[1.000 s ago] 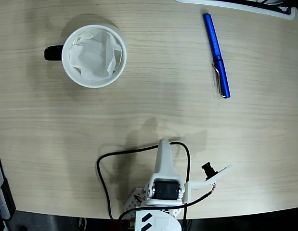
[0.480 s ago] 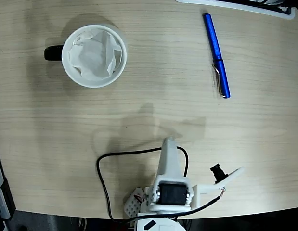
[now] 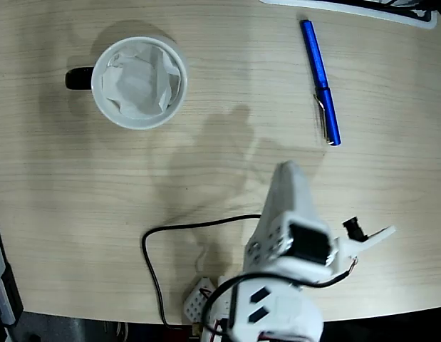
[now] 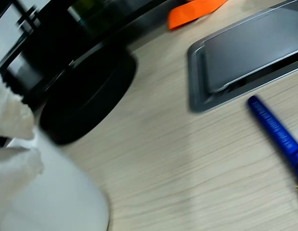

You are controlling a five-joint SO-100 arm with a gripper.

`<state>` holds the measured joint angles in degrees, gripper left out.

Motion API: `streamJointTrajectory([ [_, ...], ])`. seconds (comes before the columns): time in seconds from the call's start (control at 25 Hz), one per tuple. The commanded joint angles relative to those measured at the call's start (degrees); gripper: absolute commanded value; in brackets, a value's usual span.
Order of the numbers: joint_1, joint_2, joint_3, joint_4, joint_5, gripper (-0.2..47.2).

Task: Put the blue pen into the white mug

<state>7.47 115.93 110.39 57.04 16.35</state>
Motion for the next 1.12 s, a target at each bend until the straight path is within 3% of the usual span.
streamJointTrajectory([
  [0.0,2.1,-6.9,-8.5,2.5,6.9,5.7],
  [0.16,3.3,-15.3,-15.6,8.5,15.3,8.4],
  [0.44,4.7,-25.5,-19.8,13.4,25.1,8.9],
  [0.84,10.1,-38.4,-25.3,13.4,28.2,9.1],
  [1.08,11.8,-42.6,-28.3,13.4,28.8,12.3],
])
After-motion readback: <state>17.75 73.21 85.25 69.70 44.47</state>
